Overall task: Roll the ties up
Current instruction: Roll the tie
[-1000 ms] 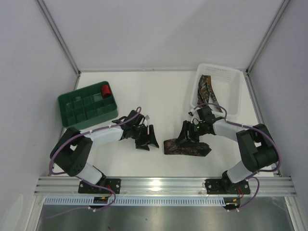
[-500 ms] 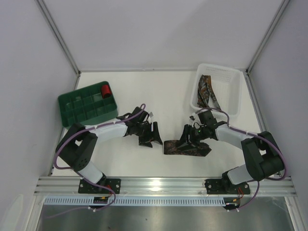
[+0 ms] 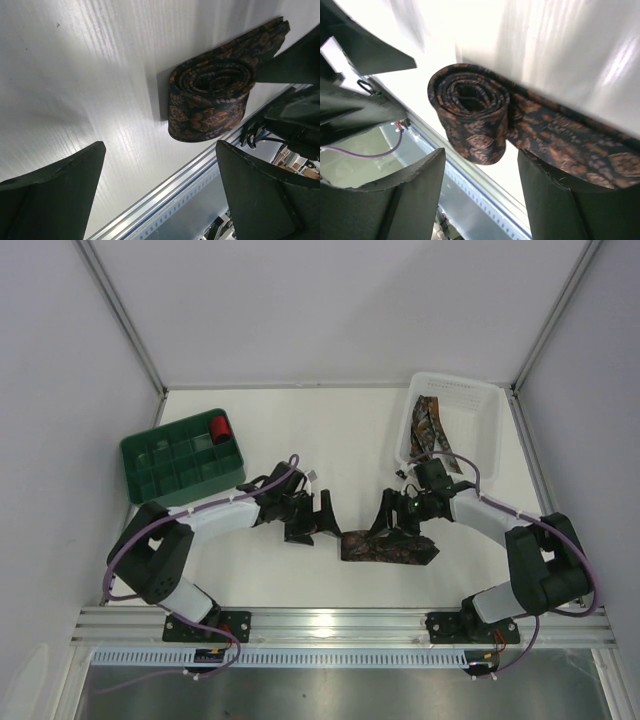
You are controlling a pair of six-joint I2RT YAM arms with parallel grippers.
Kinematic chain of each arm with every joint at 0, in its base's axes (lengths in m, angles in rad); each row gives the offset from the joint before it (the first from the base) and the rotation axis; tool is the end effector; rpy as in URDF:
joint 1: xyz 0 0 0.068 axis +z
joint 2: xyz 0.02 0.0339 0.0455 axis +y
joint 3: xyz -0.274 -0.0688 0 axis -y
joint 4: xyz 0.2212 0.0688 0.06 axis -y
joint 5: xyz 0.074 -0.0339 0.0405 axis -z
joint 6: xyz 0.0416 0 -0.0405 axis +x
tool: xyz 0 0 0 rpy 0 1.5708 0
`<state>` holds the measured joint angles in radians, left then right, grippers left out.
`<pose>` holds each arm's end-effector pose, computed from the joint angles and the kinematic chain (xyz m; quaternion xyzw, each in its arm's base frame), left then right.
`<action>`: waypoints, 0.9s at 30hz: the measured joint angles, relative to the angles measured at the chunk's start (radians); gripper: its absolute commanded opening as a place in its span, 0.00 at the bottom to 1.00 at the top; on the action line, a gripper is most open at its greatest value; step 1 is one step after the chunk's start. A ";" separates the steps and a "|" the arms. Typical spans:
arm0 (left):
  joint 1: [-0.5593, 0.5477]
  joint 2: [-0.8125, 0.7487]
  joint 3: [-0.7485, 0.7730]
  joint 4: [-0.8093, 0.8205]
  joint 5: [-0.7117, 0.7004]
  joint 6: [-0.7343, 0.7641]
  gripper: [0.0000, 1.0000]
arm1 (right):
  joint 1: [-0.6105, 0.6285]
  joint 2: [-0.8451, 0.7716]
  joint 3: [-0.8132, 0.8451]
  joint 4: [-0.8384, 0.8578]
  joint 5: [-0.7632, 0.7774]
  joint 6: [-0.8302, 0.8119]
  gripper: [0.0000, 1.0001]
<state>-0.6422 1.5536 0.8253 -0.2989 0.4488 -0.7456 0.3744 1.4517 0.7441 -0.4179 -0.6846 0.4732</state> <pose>0.2118 -0.1809 0.1896 0.0111 0.9410 -0.3322 0.0641 0.2140 0.1124 0.1915 -0.0287 0.9213 0.3839 0.0550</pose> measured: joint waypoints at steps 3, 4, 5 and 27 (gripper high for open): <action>0.000 -0.029 -0.015 0.029 0.008 -0.006 0.98 | -0.006 0.029 0.001 0.008 -0.003 -0.016 0.65; 0.000 -0.031 -0.020 0.042 0.011 -0.009 0.97 | -0.004 0.045 0.001 0.013 -0.005 -0.019 0.64; 0.000 -0.031 -0.027 0.059 0.020 -0.016 0.96 | -0.001 0.062 0.001 0.019 -0.008 -0.021 0.62; -0.001 -0.036 -0.141 0.238 0.091 -0.104 0.88 | 0.067 0.025 -0.110 0.140 -0.081 0.164 0.53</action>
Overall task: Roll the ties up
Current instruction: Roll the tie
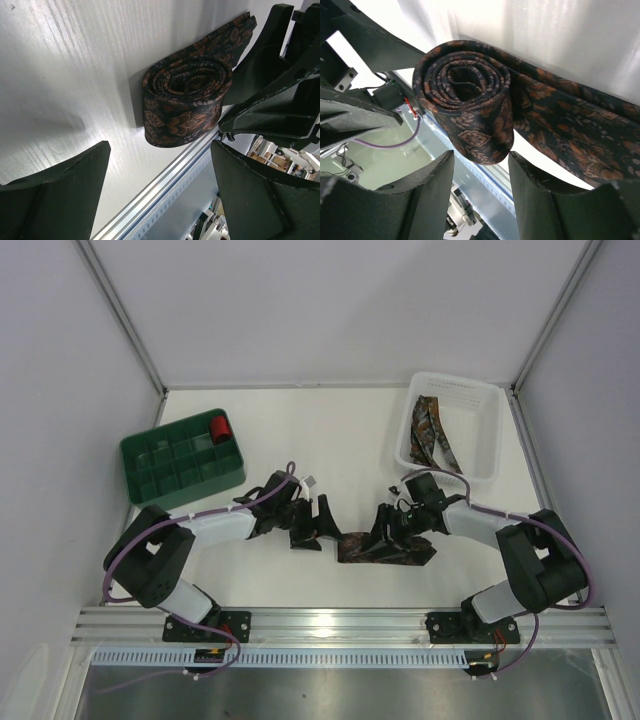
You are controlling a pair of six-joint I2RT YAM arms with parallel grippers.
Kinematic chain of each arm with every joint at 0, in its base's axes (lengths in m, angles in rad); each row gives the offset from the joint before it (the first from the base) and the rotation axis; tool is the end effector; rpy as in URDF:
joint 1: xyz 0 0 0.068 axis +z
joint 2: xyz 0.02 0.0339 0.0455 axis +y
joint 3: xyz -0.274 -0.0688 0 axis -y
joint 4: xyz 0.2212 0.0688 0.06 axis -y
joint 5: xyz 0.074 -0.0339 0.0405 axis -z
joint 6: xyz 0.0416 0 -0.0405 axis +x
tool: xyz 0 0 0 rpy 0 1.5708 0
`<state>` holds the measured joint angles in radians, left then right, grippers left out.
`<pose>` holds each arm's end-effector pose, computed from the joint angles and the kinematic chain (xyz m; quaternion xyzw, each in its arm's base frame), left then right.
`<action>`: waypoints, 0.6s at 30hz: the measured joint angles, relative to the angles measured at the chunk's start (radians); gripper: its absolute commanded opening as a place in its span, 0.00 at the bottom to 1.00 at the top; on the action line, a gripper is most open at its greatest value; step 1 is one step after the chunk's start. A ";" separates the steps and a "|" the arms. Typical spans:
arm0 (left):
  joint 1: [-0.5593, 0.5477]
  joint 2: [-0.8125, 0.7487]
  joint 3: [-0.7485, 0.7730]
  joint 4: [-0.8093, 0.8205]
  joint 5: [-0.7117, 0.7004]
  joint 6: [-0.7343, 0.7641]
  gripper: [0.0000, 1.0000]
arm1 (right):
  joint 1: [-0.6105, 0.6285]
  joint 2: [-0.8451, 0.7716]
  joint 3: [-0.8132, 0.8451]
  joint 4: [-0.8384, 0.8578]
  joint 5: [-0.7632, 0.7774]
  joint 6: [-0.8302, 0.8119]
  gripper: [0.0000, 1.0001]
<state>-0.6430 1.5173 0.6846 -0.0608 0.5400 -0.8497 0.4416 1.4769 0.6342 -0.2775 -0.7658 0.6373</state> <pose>0.2011 -0.1774 0.1784 -0.0056 0.9133 -0.4021 0.0642 0.1970 0.1250 0.1675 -0.0053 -0.9080 -0.4189 0.0093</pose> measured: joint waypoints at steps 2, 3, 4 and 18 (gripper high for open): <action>0.000 0.000 0.000 0.003 0.007 -0.002 0.88 | 0.001 0.000 0.000 0.006 -0.008 0.009 0.52; 0.000 0.000 0.000 0.006 0.012 -0.006 0.88 | 0.001 0.000 0.000 0.008 -0.011 0.010 0.52; 0.000 0.000 0.000 0.011 0.015 -0.007 0.89 | 0.000 0.000 0.000 0.007 -0.010 0.010 0.53; -0.009 -0.004 -0.088 0.233 0.052 -0.094 0.87 | -0.010 -0.007 0.305 -0.278 0.187 -0.180 0.50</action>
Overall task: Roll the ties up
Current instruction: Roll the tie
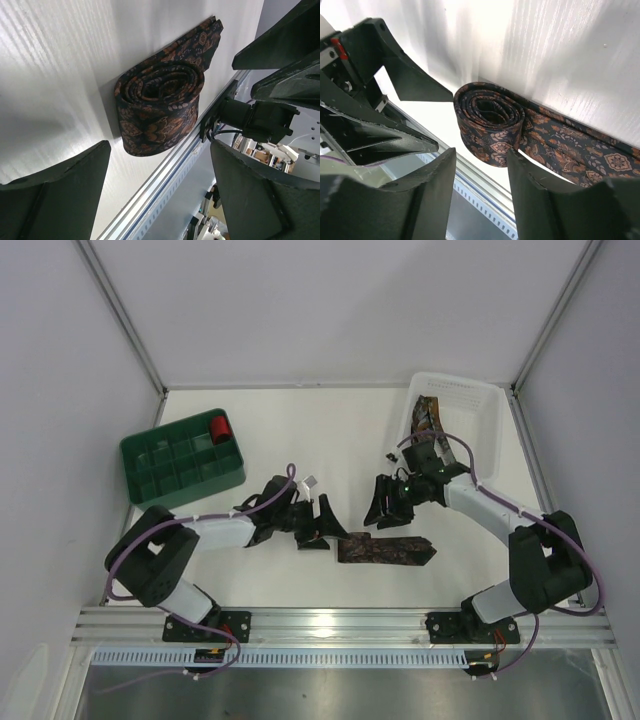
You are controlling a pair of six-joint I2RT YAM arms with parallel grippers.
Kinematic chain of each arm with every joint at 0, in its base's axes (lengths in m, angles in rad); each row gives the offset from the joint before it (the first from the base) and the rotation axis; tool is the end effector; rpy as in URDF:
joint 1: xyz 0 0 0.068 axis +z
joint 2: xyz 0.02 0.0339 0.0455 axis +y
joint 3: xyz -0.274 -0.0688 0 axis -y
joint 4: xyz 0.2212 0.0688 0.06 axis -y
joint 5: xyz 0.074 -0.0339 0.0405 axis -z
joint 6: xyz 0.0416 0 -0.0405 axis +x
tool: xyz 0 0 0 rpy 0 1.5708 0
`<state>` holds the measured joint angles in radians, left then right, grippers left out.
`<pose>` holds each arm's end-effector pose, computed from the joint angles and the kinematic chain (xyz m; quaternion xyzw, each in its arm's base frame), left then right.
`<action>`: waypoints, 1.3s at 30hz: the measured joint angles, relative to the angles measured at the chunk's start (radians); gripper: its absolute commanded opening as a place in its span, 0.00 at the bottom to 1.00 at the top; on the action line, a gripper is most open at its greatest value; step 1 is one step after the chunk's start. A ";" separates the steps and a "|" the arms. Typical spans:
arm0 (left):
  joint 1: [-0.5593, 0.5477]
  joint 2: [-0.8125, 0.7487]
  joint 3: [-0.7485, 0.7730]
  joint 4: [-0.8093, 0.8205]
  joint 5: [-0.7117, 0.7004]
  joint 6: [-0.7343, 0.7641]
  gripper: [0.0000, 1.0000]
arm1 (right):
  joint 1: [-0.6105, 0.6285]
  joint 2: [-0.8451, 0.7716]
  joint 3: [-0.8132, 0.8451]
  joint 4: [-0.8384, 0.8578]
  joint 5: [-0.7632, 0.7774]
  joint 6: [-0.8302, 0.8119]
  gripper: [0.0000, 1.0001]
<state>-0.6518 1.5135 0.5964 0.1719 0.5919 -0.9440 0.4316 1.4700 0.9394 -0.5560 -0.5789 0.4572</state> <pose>0.1976 -0.1799 0.1743 -0.0118 0.8839 -0.4612 0.0767 0.2305 0.1312 0.2296 -0.0565 0.9313 0.3490 0.0883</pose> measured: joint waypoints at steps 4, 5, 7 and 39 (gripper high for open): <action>-0.003 0.034 0.000 0.045 0.007 -0.009 0.85 | 0.026 0.019 0.006 -0.017 0.023 -0.006 0.42; -0.003 0.044 0.000 0.052 0.007 -0.009 0.85 | 0.034 0.028 0.006 -0.019 0.030 -0.005 0.35; -0.003 0.060 0.000 0.058 0.008 -0.009 0.84 | 0.047 0.040 0.006 -0.021 0.039 -0.004 0.31; -0.010 0.140 -0.035 0.204 0.095 -0.034 0.82 | 0.068 0.110 -0.107 0.118 -0.005 0.040 0.11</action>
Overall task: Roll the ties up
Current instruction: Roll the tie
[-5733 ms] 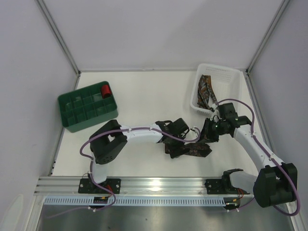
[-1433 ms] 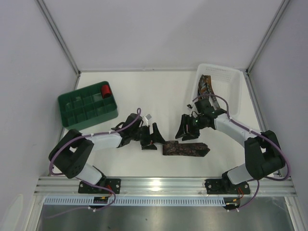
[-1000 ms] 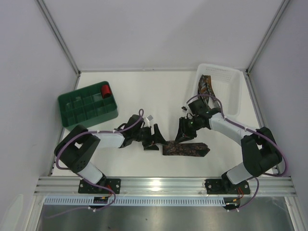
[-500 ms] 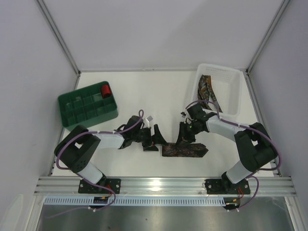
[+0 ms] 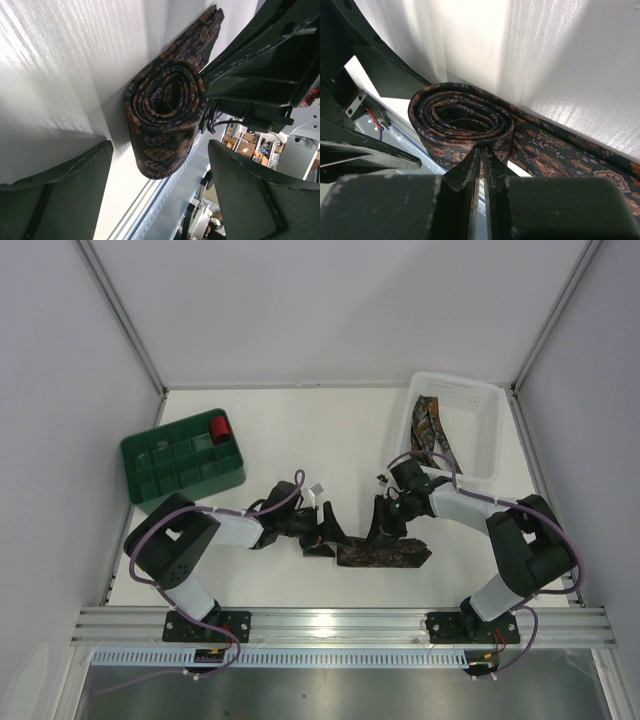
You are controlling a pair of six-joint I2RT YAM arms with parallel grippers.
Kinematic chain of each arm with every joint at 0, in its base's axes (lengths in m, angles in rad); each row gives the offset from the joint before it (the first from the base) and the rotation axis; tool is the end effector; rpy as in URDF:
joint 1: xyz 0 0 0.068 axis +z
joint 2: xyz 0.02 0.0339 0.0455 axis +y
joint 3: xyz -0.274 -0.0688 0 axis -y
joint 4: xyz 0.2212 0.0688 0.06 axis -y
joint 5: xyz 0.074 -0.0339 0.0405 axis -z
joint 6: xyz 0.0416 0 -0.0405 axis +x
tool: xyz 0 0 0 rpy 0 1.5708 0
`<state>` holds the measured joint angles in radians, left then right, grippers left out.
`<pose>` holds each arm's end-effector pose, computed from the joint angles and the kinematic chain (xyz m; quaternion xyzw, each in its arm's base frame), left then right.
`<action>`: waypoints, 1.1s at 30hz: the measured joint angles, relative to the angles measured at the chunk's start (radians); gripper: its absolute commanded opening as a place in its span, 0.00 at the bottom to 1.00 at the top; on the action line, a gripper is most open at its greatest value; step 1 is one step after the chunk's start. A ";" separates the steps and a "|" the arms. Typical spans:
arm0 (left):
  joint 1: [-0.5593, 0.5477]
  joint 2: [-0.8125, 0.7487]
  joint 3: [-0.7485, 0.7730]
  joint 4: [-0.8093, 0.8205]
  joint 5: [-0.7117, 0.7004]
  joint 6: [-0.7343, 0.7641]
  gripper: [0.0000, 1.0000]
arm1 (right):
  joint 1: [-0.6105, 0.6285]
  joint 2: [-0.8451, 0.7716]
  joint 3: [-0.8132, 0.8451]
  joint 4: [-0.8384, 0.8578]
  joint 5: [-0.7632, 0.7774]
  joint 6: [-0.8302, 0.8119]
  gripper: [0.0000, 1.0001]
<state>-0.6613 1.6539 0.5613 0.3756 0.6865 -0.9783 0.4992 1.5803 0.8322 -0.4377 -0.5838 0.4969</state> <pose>0.2031 -0.1914 0.1480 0.0023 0.8684 -0.4941 0.0421 0.2229 0.1477 0.1802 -0.0561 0.9399 0.3357 0.0260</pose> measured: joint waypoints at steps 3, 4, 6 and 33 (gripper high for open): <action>-0.010 0.000 0.023 -0.050 0.001 0.003 0.80 | 0.000 0.000 -0.002 0.002 -0.001 0.003 0.11; -0.013 0.000 0.034 -0.066 0.001 0.005 0.79 | 0.000 0.000 -0.004 0.004 -0.002 0.004 0.11; -0.020 0.000 0.070 -0.112 0.000 0.013 0.80 | 0.001 0.000 -0.010 0.005 -0.004 0.006 0.11; -0.150 0.030 0.314 -0.318 0.027 0.037 0.78 | -0.028 -0.151 -0.171 -0.011 0.009 0.061 0.14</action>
<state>-0.8116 1.6836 0.8757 0.0578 0.7136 -0.9413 0.4713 1.4292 0.6609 -0.4492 -0.5747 0.5583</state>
